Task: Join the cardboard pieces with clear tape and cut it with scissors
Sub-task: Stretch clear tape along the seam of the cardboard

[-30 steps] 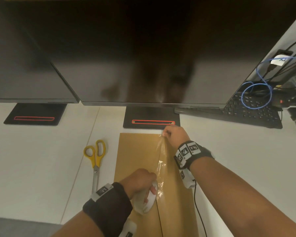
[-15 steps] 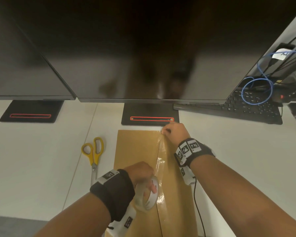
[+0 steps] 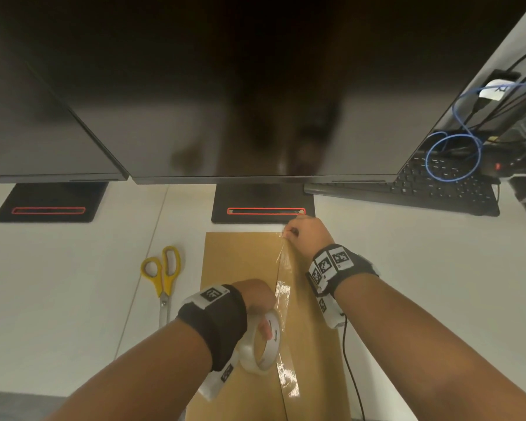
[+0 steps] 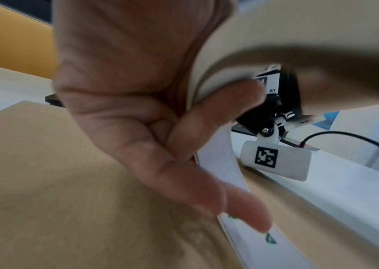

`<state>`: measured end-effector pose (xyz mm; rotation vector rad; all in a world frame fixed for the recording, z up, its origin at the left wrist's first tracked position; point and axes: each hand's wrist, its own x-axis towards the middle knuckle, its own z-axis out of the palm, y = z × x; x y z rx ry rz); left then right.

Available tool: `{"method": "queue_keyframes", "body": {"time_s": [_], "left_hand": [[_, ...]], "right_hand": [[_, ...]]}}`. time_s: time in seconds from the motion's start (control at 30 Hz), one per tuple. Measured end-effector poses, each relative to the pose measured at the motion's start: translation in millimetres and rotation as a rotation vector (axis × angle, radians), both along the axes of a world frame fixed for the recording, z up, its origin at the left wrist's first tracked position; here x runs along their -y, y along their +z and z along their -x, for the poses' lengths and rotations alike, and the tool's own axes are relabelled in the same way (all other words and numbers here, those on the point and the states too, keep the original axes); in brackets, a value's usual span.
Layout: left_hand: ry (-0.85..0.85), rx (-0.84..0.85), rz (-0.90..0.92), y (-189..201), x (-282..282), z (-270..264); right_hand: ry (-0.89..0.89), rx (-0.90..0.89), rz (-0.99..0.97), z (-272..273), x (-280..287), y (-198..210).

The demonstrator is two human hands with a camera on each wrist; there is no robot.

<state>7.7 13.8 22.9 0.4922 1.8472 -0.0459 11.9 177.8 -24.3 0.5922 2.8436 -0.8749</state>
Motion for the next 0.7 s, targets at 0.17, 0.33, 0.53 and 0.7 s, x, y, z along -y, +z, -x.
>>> {"method": "queue_keyframes", "body": {"time_s": [0.17,0.33,0.53,0.7], "left_hand": [[-0.088,-0.121,-0.021,4.3,-11.6,2.6],[-0.065,-0.15,-0.01,-2.2,-15.0,4.6],[-0.093,-0.154,0.015,-9.1,-18.2,7.5],[-0.157,-0.171,0.025,-7.3,-20.9,5.5]], "right_hand": [[0.006,0.0,-0.006,0.3,0.8,2.6],[0.002,0.009,-0.003,0.9,1.8,2.3],[-0.031,-0.023,0.037,2.0,4.8,0.8],[0.062,-0.046,0.03,-3.2,2.5,-0.6]]}}
